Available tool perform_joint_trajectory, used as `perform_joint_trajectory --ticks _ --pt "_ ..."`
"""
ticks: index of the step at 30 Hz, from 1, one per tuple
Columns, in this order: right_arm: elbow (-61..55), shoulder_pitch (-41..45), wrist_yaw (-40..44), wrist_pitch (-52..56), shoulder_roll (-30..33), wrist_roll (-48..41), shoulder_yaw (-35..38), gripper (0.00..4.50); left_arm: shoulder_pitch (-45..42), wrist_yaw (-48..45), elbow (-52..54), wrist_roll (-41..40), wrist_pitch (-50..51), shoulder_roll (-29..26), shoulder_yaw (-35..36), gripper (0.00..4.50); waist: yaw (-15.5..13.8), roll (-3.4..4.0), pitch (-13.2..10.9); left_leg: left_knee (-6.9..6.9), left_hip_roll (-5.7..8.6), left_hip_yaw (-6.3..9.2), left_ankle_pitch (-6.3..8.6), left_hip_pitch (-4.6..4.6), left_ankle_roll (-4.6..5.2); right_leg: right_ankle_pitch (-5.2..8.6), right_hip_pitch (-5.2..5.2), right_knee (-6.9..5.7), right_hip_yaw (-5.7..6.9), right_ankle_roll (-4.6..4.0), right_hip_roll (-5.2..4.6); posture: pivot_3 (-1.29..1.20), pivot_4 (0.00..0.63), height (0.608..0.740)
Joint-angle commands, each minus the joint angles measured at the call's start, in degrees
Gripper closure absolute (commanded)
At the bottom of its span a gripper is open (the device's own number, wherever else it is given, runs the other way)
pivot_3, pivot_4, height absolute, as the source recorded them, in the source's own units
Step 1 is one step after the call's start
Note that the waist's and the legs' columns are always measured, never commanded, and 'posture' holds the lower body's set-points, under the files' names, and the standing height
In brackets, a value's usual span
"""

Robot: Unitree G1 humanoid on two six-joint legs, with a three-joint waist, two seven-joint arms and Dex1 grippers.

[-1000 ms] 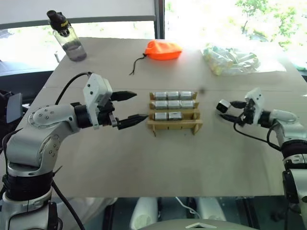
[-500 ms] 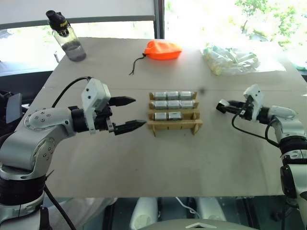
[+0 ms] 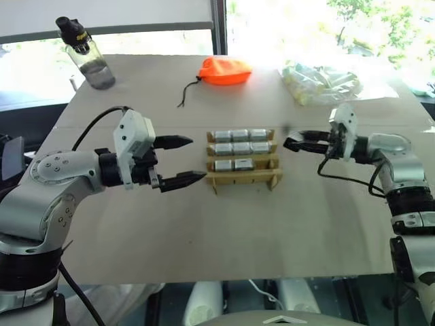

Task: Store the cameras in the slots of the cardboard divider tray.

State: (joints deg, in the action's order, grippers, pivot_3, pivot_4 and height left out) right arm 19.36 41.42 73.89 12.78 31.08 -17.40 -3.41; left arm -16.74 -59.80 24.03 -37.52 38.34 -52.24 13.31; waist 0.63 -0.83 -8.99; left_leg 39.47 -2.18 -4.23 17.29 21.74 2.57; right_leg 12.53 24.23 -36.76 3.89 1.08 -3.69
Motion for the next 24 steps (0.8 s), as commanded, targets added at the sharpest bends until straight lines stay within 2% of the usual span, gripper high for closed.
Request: perform_joint_trajectory --ticks 1,6,18,24 --pt "-5.1 0.7 3.2 -1.5 -0.3 -0.1 -2.8 3.74 0.4 -1.8 0.3 -0.8 -2.0 -0.9 1.3 0.0 -0.1 0.0 0.0 0.0 0.0 0.0 0.0 0.0 0.0 0.0 0.0 0.0 0.01 0.0 0.0 0.0 0.15 0.74" --pt "0.0 4.0 8.5 -7.9 -2.2 1.9 -7.1 3.74 1.5 -4.7 -0.3 -0.4 -3.7 -2.0 1.3 0.0 -0.1 -0.01 0.0 0.01 0.04 -0.02 0.0 0.0 0.0 0.0 0.01 0.0 0.06 0.0 0.0 0.0 0.15 0.74" --pt "19.9 12.4 13.4 -26.6 -4.5 9.6 -10.6 3.74 2.4 -4.5 0.4 -1.1 -4.2 -2.2 2.0 0.0 0.1 0.05 -0.1 -0.03 0.03 -0.07 0.0 0.0 0.0 0.0 0.04 0.01 0.06 0.0 0.0 0.0 0.15 0.74" --pt "25.9 15.0 14.1 -29.0 -5.5 10.5 -10.1 3.74 2.6 -4.3 0.5 -1.2 -4.3 -2.3 2.1 0.0 0.1 0.08 -0.1 -0.03 0.02 -0.04 0.0 -0.01 0.0 0.0 0.04 -0.01 0.06 -0.01 0.01 0.0 0.15 0.74"
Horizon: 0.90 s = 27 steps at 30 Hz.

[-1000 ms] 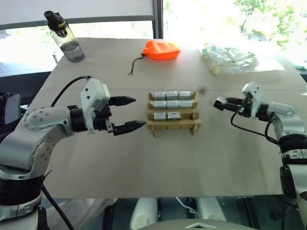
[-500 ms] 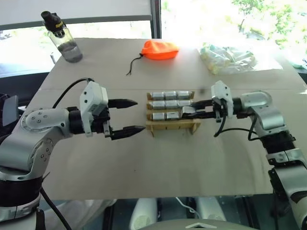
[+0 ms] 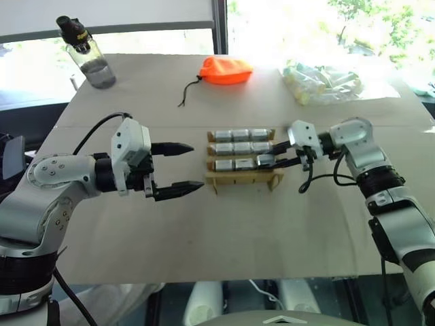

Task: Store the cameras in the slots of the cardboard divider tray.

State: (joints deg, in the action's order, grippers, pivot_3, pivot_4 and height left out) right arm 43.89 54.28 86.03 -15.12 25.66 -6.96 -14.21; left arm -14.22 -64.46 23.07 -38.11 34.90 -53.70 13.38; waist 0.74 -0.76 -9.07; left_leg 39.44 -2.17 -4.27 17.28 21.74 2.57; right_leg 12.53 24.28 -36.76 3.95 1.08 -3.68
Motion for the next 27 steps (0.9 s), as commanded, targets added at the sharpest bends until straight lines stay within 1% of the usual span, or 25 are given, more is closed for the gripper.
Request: perform_joint_trajectory --ticks 1,3,9,12,14,15,18,20,21,25,27 --pt "1.9 2.4 1.8 -1.6 0.0 0.4 0.7 3.74 0.1 0.4 1.4 -0.6 -0.9 -0.9 2.0 0.0 0.0 0.01 0.0 0.0 0.0 0.0 0.0 0.0 0.0 0.0 0.0 0.0 0.0 0.0 0.0 0.0 0.15 0.74" --pt "3.0 2.7 1.0 -2.1 -0.1 1.3 0.5 3.74 0.1 0.3 1.4 -0.6 -1.0 -0.9 2.0 0.0 -0.1 0.01 0.0 0.0 0.0 0.01 0.0 0.02 0.0 0.0 0.0 0.01 0.0 0.0 -0.02 0.0 0.15 0.74" --pt "3.5 2.4 1.2 1.3 -1.0 1.0 0.9 3.74 -0.3 0.1 1.2 -0.7 -1.3 -1.0 1.7 0.0 -0.1 0.02 0.0 0.0 0.01 0.01 0.0 0.03 0.0 0.0 0.0 0.01 0.0 0.0 -0.04 0.0 0.15 0.74" --pt "2.7 2.2 2.1 6.0 -0.8 0.4 0.9 3.74 -0.6 -0.3 0.9 -0.6 -1.5 -1.1 1.5 0.0 -0.1 0.02 0.0 0.0 0.01 0.03 0.0 0.03 0.0 0.0 0.0 0.01 0.0 0.0 -0.04 0.0 0.15 0.74" --pt "1.1 1.9 2.8 9.3 -0.2 -0.2 1.0 2.73 -0.8 -0.5 0.7 -0.5 -1.6 -1.2 1.3 0.0 -0.1 0.02 0.0 0.0 0.01 0.03 0.0 0.03 0.0 0.0 0.0 0.01 0.0 0.0 -0.04 0.0 0.15 0.74" --pt "0.2 1.7 3.2 10.7 0.0 -0.6 1.2 2.42 -0.9 -0.6 0.6 -0.5 -1.7 -1.2 1.2 0.0 -0.1 0.03 0.0 0.0 0.01 0.03 0.0 0.04 0.0 0.0 0.0 0.02 0.0 0.0 -0.05 0.0 0.15 0.74" --pt "-3.1 0.8 3.5 14.4 0.9 -1.7 2.0 1.04 -1.1 -0.7 0.2 -0.5 -1.8 -1.0 0.9 0.0 0.0 0.03 0.0 0.0 0.01 0.02 0.0 0.04 0.0 0.0 0.0 0.02 0.0 0.0 -0.05 0.0 0.15 0.74" --pt "-8.5 -1.3 4.6 18.2 3.2 -3.1 2.4 0.13 0.2 0.0 0.8 -1.0 -1.3 -0.5 1.4 0.0 -0.1 0.05 0.0 0.0 0.01 0.03 0.0 0.04 0.0 0.0 0.0 0.01 0.0 0.0 -0.05 0.0 0.15 0.74" --pt "-12.1 -2.8 4.7 20.3 4.6 -4.4 3.1 0.04 1.8 0.6 1.4 -0.6 -1.5 -0.1 1.9 0.0 -0.2 0.05 0.0 0.0 0.01 0.05 0.0 0.04 0.0 0.0 0.0 0.01 0.0 0.0 -0.05 0.0 0.15 0.74" --pt "-25.1 -10.2 3.4 28.9 9.9 -10.4 7.2 0.04 7.9 1.4 2.9 -1.8 -3.4 3.0 4.2 0.0 -0.2 0.07 0.0 -0.08 0.01 0.06 0.01 0.09 -0.01 0.0 0.01 0.08 0.0 0.0 -0.16 0.0 0.15 0.74" --pt "-29.5 -15.5 1.3 30.2 12.4 -12.8 10.6 0.04 11.2 4.1 3.9 -0.8 -4.8 6.6 3.4 0.0 -0.2 0.07 -0.1 -0.07 0.02 0.07 0.01 0.14 -0.01 0.0 0.03 0.12 0.03 0.01 -0.18 0.0 0.15 0.74"
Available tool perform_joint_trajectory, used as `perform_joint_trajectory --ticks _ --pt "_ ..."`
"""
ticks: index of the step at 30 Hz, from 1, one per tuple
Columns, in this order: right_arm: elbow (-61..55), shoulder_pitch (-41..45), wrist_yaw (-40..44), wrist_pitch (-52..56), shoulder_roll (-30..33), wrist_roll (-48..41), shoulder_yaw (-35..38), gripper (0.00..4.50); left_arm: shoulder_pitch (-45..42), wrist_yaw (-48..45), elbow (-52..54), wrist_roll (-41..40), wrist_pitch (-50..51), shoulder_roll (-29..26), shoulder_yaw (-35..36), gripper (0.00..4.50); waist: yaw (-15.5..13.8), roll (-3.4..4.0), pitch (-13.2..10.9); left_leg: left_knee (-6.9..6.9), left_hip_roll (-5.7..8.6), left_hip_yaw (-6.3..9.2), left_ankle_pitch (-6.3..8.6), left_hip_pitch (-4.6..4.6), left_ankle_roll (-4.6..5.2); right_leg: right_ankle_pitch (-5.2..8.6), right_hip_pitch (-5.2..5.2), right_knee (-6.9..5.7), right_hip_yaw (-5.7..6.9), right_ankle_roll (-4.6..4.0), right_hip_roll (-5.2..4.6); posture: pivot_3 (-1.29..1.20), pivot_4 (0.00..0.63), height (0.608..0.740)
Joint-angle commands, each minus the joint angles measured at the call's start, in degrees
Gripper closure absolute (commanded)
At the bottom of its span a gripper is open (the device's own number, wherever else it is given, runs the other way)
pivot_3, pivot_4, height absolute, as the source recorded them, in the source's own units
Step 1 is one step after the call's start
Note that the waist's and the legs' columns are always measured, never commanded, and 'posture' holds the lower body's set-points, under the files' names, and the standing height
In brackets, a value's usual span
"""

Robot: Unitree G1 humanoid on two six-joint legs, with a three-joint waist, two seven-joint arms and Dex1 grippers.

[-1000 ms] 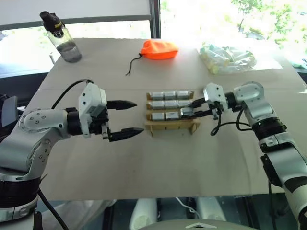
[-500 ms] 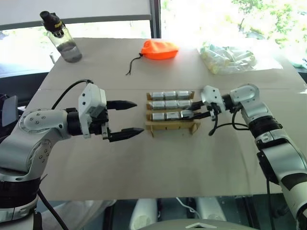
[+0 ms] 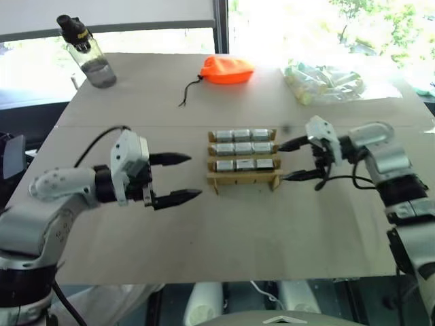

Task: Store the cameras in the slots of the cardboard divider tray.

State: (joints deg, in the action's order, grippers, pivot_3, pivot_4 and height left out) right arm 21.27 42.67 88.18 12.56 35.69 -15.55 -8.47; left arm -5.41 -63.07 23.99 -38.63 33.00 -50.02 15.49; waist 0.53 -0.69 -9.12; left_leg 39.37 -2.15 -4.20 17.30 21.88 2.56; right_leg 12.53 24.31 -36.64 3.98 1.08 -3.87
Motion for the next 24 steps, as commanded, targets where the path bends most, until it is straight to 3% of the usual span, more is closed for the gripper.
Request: perform_joint_trajectory --ticks 1,8,14,24 --pt "-8.4 -6.6 -2.5 2.9 3.2 -5.1 6.8 0.04 4.4 3.9 3.7 1.9 -4.7 4.3 0.2 0.0 -0.1 0.0 0.0 0.0 0.0 0.0 0.0 -0.02 0.0 0.0 0.0 -0.01 -0.01 0.0 0.0 0.0 0.15 0.74" --pt "-16.7 -29.1 -12.6 -0.8 6.4 -8.0 20.9 0.04 12.5 10.9 1.3 7.4 -12.1 13.1 -0.8 0.0 -1.3 -0.01 0.0 0.01 0.03 -0.03 0.0 -0.14 0.01 0.0 -0.07 -0.08 -0.05 -0.01 -0.04 0.0 0.15 0.74" --pt "-16.1 -44.3 -22.6 -10.5 2.1 -6.3 28.6 0.04 15.5 12.1 -8.4 14.4 -23.8 17.9 -2.8 0.0 -1.3 -0.03 0.2 0.01 -0.05 -0.18 0.13 -0.39 0.27 0.01 -0.19 -0.11 -0.1 -0.02 0.2 0.0 0.15 0.74" --pt "-14.5 -48.7 -25.7 -14.2 0.6 -8.0 29.6 0.04 15.6 13.0 -15.6 16.9 -32.5 21.7 -3.2 0.0 -1.2 -0.05 0.2 0.0 -0.07 -0.29 0.17 -0.58 0.34 0.02 -0.3 -0.1 -0.17 -0.03 0.18 0.0 0.15 0.74"
